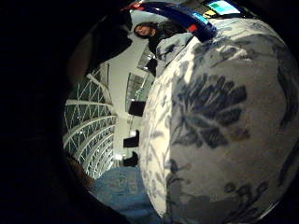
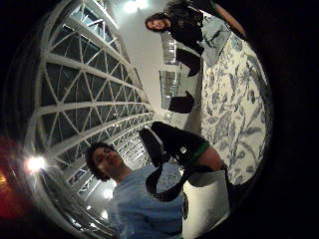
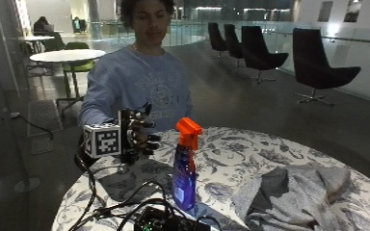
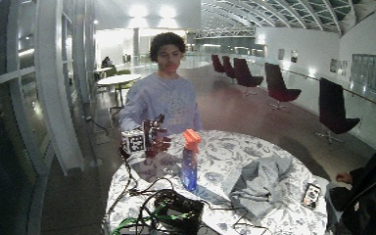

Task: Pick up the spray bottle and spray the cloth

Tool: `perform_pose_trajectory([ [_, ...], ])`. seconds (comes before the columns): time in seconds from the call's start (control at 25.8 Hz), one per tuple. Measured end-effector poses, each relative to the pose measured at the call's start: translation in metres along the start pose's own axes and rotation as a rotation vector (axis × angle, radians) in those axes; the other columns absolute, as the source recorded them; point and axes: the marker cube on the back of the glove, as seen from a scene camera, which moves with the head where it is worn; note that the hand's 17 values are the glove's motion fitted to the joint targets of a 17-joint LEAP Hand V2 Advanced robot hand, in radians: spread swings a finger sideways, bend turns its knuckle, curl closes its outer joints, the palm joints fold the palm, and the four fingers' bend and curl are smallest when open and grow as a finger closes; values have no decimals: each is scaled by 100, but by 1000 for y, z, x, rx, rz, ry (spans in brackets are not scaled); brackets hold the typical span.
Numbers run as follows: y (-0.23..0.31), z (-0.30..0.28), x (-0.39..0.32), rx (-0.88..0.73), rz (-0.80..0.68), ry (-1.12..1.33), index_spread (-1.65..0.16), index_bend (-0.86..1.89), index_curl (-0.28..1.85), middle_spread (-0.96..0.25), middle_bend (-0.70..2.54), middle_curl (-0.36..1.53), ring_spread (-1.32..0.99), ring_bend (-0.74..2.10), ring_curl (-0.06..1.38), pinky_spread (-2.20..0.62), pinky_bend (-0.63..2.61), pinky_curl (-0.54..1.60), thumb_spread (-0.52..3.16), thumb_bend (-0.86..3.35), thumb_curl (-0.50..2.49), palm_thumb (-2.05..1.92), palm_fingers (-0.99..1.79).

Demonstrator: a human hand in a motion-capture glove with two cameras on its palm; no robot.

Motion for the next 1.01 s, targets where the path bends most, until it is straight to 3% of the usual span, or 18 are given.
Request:
perform_pose_trajectory([
  [0.54, -145, -6, 39, 124, 87, 175, -42, 13, 23, -1, 32, 33, 4, 31, 25, 21, 35, 31, 103, 6, 32, 71, 39],
  [1.01, -180, 9, 61, 174, -28, 117, -36, 21, 27, -4, 35, 35, 2, 36, 26, 24, 24, 29, 99, 4, 38, 83, 69],
])
